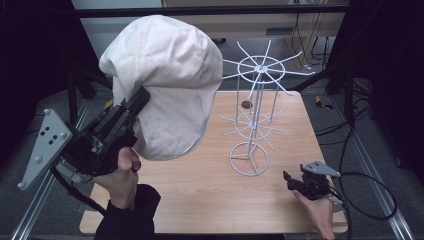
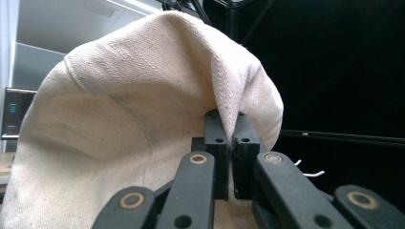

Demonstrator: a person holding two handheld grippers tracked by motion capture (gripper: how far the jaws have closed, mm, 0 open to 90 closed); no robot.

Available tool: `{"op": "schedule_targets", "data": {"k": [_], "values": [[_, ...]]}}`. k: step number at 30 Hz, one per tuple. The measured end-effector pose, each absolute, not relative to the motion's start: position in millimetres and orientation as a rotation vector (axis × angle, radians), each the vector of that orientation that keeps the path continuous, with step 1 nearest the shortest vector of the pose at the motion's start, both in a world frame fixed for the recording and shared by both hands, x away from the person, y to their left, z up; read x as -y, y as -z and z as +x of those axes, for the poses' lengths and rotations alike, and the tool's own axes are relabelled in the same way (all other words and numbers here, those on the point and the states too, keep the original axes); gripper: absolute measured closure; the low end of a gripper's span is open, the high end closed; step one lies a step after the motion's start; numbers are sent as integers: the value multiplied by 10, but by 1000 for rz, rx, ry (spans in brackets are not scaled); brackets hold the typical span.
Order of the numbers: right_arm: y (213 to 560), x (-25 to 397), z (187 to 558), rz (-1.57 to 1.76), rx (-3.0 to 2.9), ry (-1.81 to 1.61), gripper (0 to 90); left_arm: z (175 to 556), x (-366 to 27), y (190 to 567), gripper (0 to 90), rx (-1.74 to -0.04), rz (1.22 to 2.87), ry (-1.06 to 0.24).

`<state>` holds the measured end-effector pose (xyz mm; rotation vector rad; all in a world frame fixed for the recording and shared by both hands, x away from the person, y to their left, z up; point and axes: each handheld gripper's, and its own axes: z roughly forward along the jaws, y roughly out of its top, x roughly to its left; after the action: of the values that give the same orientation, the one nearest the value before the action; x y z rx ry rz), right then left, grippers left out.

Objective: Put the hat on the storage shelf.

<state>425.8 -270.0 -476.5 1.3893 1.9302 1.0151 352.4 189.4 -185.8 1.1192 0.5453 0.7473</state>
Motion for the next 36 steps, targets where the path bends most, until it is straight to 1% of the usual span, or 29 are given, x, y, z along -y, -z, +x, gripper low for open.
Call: {"op": "schedule_targets", "data": {"k": [25,36], "values": [[4765,2705,4259,1379,-1929,-1015,312,3574,-1448,1807,881,-465,1144,-667],[4765,2698,4257,1387,-1932,-1022,312,3600,-1383,1821,881,-446,1142,-638]]}}
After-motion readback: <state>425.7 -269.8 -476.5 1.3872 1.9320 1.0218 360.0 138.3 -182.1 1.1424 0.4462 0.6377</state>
